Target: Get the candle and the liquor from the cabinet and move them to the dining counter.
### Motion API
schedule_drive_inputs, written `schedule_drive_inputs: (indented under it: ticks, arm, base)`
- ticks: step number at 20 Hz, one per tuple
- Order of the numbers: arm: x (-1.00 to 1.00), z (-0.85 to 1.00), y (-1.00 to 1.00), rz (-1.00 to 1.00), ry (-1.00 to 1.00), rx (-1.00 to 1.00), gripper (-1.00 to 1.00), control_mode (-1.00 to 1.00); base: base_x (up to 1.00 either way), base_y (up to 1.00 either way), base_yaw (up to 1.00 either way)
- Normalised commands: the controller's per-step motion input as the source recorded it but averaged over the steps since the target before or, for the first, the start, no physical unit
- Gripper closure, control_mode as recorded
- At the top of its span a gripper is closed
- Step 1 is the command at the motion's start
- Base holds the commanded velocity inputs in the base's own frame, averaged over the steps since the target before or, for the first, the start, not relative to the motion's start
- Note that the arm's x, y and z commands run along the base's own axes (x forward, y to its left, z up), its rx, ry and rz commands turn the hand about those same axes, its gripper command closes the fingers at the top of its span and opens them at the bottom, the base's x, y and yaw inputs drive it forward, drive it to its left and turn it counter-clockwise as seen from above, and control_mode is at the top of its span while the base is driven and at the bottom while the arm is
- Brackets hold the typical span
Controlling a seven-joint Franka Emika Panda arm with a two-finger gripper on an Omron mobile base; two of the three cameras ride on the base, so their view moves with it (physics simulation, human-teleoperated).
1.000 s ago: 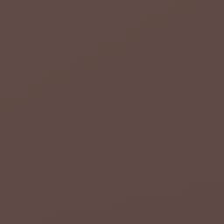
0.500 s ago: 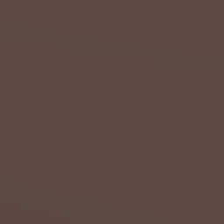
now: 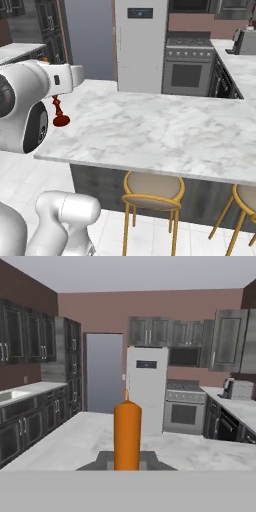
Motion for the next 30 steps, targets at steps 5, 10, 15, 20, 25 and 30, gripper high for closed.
schedule_drive_inputs:
  ticks: [5, 10, 15, 20, 25, 30]
  arm:
    - [0.0, 0.0, 0.0, 0.0, 0.0, 0.0, 1.0, 1.0]
    - [0.0, 0.0, 0.0, 0.0, 0.0, 0.0, 1.0, 1.0]
    - [0.0, 0.0, 0.0, 0.0, 0.0, 0.0, 1.0, 1.0]
    - [0.0, 0.0, 0.0, 0.0, 0.0, 0.0, 1.0, -1.0]
    - [0.17, -0.29, -0.56, 0.29, -0.03, 0.01, 1.0, -1.0]
    - [0.27, -0.75, -0.99, 0.55, 0.0, 0.03, 1.0, -1.0]
  base:
    - [0.65, -0.02, -0.2]
    - [0.61, -0.23, -0.24]
    - [0.17, -0.16, -0.13]
    - [0.0, 0.0, 0.0]
    - [0.0, 0.0, 0.0]
    - [0.0, 0.0, 0.0]
